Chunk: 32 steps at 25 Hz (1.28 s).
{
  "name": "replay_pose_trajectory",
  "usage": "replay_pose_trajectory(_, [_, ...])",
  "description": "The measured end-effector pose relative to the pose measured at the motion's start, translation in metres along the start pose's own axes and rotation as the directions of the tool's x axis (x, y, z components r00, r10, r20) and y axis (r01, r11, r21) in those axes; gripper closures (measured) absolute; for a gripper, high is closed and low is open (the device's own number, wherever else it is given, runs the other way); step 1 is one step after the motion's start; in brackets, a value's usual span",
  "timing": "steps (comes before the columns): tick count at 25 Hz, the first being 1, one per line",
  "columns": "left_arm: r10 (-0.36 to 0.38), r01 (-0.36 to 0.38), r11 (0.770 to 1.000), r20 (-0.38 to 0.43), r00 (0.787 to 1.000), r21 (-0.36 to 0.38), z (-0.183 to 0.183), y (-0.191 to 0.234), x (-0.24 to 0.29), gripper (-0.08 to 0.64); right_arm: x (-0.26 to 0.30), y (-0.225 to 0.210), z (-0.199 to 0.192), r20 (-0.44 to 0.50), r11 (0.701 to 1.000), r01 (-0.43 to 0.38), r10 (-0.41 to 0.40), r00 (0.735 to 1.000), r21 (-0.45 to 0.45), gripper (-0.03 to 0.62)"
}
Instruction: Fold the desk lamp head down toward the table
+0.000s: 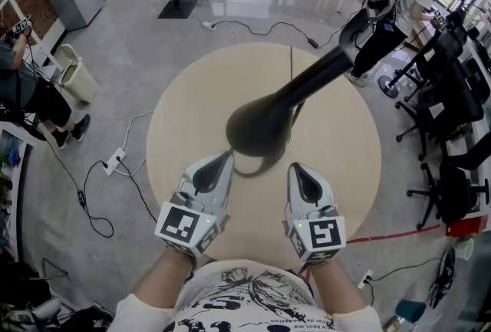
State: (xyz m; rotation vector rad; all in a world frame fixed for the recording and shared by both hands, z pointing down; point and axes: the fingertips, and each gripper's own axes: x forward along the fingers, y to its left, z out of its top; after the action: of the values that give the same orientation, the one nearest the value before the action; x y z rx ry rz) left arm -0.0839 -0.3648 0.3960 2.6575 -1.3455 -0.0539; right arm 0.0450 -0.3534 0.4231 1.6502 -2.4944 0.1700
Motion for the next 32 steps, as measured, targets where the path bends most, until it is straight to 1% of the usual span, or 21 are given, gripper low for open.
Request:
replay_pose_trajectory(5, [0.002, -0.004, 1.000, -0.056, 0.998, -0.023, -0.023, -0.019, -0.020, 0.562, -0.012, 0.012, 0.003, 0.027, 1.000, -0.026, 0.026, 0.999, 0.011, 0.583])
replay_pose_trajectory(8, [0.008, -0.009, 1.000, -0.059, 0.998, -0.020, -0.024, -0.025, -0.029, 0.561, -0.023, 0.020, 0.007, 0.039, 0.999, -0.039, 0.039, 0.998, 0.001, 0.583])
replay_pose_trajectory(11, [0.008, -0.009, 1.000, -0.052, 0.999, -0.020, -0.025, -0.023, -0.043, 0.561, -0.032, 0.032, 0.006, 0.036, 1.000, -0.031, 0.031, 0.999, -0.006, 0.583])
replay_pose_trajectory(14, [-0.008, 0.006, 0.999, -0.056, 0.998, -0.034, -0.034, -0.024, -0.054, 0.561, -0.041, 0.039, -0.002, 0.025, 1.000, -0.009, 0.009, 1.000, -0.008, 0.583])
replay_pose_trajectory(17, [-0.037, 0.032, 0.998, -0.101, 0.994, -0.044, -0.054, -0.028, -0.058, 0.561, -0.047, 0.043, -0.018, -0.009, 1.000, 0.020, -0.020, 1.000, -0.015, 0.583])
replay_pose_trajectory(19, [-0.053, 0.049, 0.998, -0.120, 0.991, -0.038, -0.062, -0.035, -0.063, 0.561, -0.053, 0.047, -0.026, -0.023, 1.000, 0.028, -0.028, 0.999, -0.008, 0.583])
replay_pose_trajectory(21, [-0.054, 0.051, 0.998, -0.118, 0.992, -0.030, -0.062, -0.042, -0.070, 0.561, -0.061, 0.053, -0.031, -0.028, 1.000, 0.023, -0.023, 0.999, 0.003, 0.583])
replay_pose_trajectory(24, [-0.029, 0.025, 0.999, -0.099, 0.995, -0.039, -0.060, -0.052, -0.086, 0.561, -0.076, 0.064, -0.035, -0.030, 1.000, -0.004, 0.005, 1.000, 0.008, 0.583])
replay_pose_trajectory(27, [-0.007, 0.004, 0.999, -0.086, 0.996, -0.037, -0.061, -0.070, -0.103, 0.561, -0.096, 0.069, -0.035, -0.012, 0.999, -0.035, 0.035, 0.999, 0.008, 0.583])
replay_pose_trajectory(30, [-0.009, 0.008, 1.000, -0.081, 0.997, -0.009, -0.065, -0.104, -0.119, 0.561, -0.129, 0.069, -0.041, 0.004, 0.998, -0.061, 0.060, 0.998, 0.016, 0.583])
replay_pose_trajectory(32, [0.006, -0.006, 1.000, -0.077, 0.997, 0.011, -0.069, -0.128, -0.131, 0.561, -0.157, 0.070, -0.049, 0.007, 0.997, -0.082, 0.082, 0.997, 0.014, 0.583])
